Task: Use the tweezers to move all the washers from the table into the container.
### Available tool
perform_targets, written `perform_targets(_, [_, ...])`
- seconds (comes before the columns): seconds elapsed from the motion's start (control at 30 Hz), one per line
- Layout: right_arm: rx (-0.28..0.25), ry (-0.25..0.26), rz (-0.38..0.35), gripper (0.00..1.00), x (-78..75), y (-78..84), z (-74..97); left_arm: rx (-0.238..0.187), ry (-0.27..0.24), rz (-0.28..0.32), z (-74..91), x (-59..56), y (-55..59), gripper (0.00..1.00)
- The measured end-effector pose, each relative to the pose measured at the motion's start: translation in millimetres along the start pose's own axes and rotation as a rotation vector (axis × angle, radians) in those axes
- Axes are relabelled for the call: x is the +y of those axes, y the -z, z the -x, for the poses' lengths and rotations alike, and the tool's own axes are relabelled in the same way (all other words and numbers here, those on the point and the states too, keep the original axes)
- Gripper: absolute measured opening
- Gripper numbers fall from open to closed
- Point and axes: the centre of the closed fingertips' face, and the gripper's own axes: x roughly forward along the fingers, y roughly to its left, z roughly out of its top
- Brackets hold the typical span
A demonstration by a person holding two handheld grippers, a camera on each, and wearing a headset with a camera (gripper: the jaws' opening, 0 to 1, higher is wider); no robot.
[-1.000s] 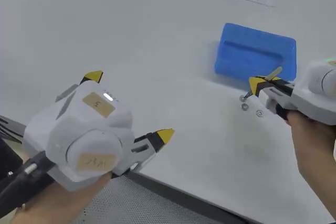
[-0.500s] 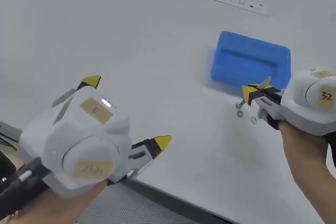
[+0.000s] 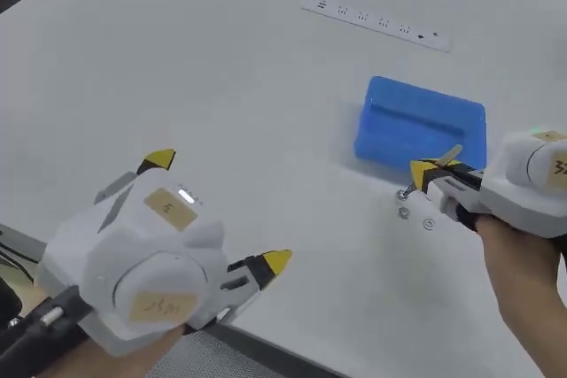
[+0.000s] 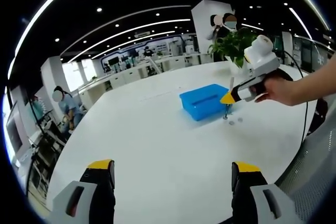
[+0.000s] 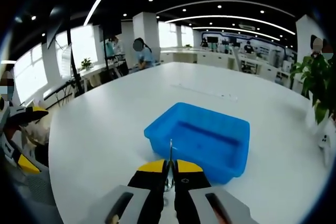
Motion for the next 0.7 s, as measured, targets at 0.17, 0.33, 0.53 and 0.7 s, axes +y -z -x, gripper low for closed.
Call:
perform_targets(0.17, [-0.024,-0.016,-0.020,0.02,5.2,-14.0,3.4,0.007,0.001,-0.008,-0.5,-0.3,1.1,0.94])
perform_targets(0.33, [-0.033,-0.026,-0.006,0.02,8.7,-22.6,3.5,0.004,0.013,-0.002,-1.0,-2.5,0.7,0.94])
perform_targets(0.53, [-0.098,-0.039,-0.004,0.02,11.8,-54.2,6.0,0.013,0.017,-0.006,-2.1,-3.3,2.5,0.94])
perform_targets(0.7, [-0.151,-0.037,0.012,0.02,10.4,-80.2,3.6,0.019,0.024,-0.017,-2.9,-5.6,3.1,0.94])
